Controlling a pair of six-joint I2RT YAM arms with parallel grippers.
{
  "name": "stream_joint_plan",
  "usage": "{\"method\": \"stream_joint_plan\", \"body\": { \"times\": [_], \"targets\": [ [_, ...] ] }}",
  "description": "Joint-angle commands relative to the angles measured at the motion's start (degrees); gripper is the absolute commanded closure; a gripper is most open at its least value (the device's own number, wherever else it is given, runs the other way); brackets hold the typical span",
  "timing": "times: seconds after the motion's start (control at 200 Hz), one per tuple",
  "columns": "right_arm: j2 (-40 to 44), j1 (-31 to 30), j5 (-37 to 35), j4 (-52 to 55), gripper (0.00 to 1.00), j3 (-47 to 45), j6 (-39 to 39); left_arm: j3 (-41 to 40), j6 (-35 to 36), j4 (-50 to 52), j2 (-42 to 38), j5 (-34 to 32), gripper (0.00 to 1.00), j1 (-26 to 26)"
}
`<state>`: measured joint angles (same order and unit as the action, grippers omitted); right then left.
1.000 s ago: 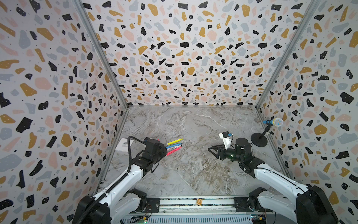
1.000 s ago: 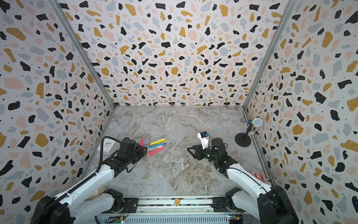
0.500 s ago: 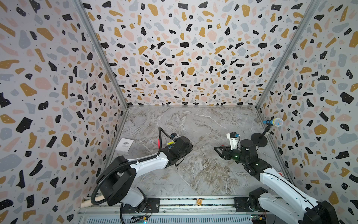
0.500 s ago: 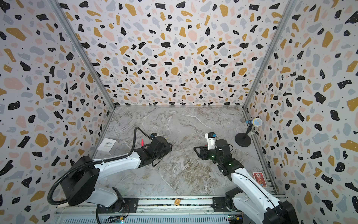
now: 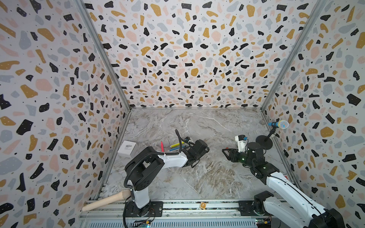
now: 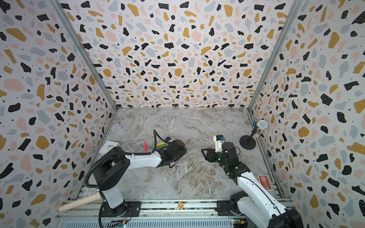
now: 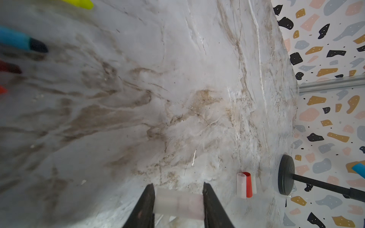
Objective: Insert pens into pen caps
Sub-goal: Place the pen cap at the center of the table.
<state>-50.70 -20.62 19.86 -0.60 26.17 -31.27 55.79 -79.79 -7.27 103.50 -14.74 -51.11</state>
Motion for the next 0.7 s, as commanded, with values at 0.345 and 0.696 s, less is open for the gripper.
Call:
{"method": "stream_joint_plan", "body": {
  "times": [0.345, 0.696],
  "targets": [
    [0.6, 0.8, 0.36, 0.26, 0.42, 0.02, -1.05, 3.33, 0.5, 4.22, 2.44, -4.24, 0.6, -0.92],
    [0.41, 1.07, 0.97, -0.57, 0.42, -0.42, -1.61, 3.54, 1.25, 6.57, 0.51, -3.87, 0.49, -1.28]
  ]
}}
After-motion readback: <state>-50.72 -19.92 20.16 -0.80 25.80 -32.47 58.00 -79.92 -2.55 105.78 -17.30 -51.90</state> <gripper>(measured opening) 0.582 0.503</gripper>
